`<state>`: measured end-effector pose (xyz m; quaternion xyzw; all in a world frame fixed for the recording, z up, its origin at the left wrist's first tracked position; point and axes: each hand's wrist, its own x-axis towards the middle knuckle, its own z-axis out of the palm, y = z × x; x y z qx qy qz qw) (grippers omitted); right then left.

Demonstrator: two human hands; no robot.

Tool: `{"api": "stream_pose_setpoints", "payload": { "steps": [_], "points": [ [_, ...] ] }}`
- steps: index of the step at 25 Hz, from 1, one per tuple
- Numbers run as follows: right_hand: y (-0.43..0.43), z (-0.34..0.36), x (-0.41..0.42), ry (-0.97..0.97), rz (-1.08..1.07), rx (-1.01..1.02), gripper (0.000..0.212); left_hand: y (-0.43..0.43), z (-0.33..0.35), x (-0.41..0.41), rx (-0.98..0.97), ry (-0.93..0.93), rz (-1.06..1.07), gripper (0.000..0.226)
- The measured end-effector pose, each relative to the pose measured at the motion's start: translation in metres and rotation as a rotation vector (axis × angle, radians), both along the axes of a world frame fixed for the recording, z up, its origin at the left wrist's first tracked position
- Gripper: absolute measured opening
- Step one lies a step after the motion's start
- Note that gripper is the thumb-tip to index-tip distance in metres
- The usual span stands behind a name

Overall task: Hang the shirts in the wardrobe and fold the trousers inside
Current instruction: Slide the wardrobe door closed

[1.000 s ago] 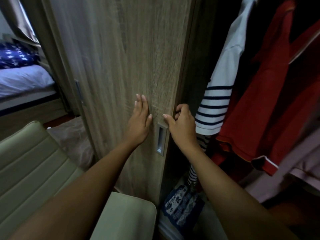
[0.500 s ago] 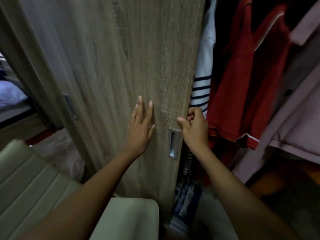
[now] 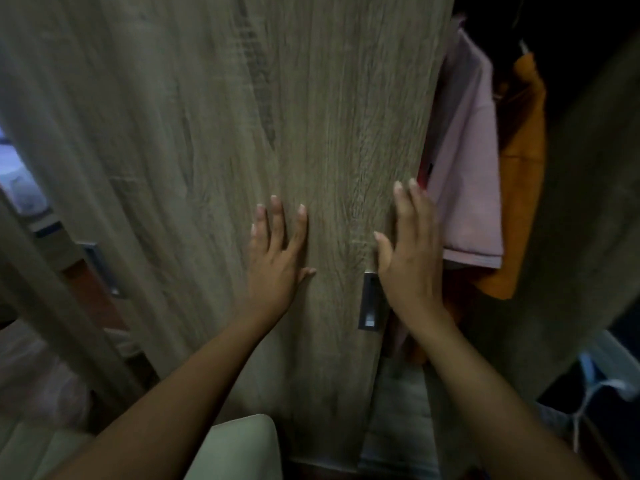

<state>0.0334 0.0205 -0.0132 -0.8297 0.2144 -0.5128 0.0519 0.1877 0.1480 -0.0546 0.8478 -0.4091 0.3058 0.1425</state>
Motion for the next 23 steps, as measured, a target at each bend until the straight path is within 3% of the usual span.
{"api": "stream_pose_setpoints", "payload": {
  "steps": [2,5,14,23],
  "points": [
    [-0.021,0.003,-0.013,0.227,-0.112,-0.188,0.079,-0.019,0.000,-0.019,-0.016,0.006,-0.029,0.108],
    [-0.056,-0.003,-0.035,0.383,-0.232,-0.249,0.089,-0.042,0.000,-0.046,-0.027,0.006,-0.095,0.105],
    [-0.129,-0.009,-0.112,0.443,-0.404,-0.303,0.091,-0.113,-0.005,-0.116,-0.013,-0.013,-0.186,0.100],
    [-0.187,-0.007,-0.179,0.466,-0.518,-0.296,0.093,-0.168,-0.006,-0.174,-0.022,-0.065,-0.275,0.078]
  ]
}}
